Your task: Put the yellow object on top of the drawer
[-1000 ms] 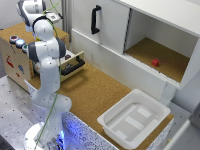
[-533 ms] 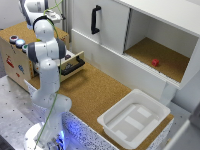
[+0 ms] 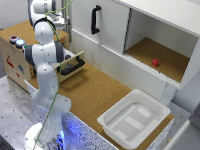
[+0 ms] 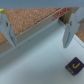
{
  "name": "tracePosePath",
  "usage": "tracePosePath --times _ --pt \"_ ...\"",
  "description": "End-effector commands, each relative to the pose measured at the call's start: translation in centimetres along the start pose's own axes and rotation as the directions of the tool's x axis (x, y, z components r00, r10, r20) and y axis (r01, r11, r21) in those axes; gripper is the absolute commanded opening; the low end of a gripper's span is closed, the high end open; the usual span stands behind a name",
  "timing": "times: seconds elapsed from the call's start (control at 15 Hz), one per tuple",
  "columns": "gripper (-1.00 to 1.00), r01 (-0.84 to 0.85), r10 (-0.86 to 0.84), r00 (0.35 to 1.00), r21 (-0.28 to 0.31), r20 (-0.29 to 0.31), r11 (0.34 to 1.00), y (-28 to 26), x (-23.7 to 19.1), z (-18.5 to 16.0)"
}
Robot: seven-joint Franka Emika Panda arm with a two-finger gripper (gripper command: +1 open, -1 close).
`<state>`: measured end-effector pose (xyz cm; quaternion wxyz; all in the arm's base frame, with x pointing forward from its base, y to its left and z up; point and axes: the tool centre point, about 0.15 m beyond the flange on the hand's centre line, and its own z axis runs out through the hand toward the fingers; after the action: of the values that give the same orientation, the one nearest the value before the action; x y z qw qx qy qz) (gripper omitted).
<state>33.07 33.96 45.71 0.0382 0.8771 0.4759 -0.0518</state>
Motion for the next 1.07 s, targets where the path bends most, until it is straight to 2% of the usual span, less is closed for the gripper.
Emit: tracePosePath --times 0.0,0.2,0.8,1.0 --pt "1.00 0.174 -0.180 0.977 -0.064 -0.115 0.983 3.5 -2.2 4.4" --pt "1.00 0.242 -0.254 0.957 -0.094 -0.140 0.966 5.2 -2.0 5.6" --pt "1.00 0.438 -0.446 0.872 -0.085 -0.203 0.895 6.7 0.5 10.3" --pt "1.00 0.494 -0.505 0.841 -0.103 -0.196 0.863 7.0 0.6 11.6"
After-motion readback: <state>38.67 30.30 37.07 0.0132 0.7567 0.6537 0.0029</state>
